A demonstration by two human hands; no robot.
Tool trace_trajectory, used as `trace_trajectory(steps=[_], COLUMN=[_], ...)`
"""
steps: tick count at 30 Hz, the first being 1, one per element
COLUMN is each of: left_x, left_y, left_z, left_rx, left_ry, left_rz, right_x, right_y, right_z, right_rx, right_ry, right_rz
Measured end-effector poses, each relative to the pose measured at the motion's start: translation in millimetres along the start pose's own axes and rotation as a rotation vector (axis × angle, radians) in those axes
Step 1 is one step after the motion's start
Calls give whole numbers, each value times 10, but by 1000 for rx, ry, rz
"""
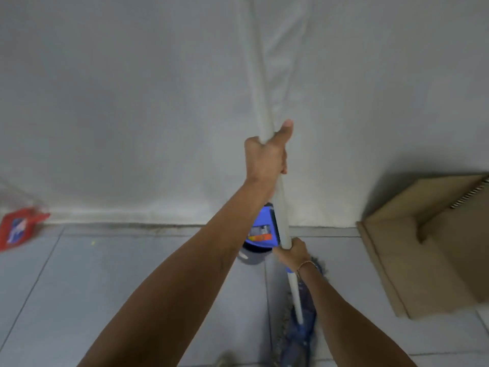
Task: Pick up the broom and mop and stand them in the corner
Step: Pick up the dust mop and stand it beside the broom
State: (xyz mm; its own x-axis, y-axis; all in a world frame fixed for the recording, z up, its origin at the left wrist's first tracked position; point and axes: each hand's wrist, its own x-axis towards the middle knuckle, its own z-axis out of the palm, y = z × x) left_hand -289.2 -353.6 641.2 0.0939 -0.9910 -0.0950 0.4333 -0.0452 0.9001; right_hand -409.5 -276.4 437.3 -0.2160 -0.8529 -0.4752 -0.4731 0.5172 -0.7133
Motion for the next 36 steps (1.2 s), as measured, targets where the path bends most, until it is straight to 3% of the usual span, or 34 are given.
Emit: trace_trajectory(steps=[9,14,18,22,36], left_x=[-588,-987,-1256,-1460,-1437], left_y=[328,234,-11,-323,-996], left_z=[2080,2901,3427,4037,6302], left_rx=[220,225,212,209,192], left_ry=[-815,-1051,-909,-842,-782], left_rz=[-59,-14,94,81,68], right_x=[-555,-673,-621,-541,28], right_y=[14,242,429,716,1623], right_z=[-1465,-2007,-2441,-2967,-5345], right_rx=[336,534,606,626,508], right_ry=[390,658,795,844,675], right_rz=[82,136,151,179,147])
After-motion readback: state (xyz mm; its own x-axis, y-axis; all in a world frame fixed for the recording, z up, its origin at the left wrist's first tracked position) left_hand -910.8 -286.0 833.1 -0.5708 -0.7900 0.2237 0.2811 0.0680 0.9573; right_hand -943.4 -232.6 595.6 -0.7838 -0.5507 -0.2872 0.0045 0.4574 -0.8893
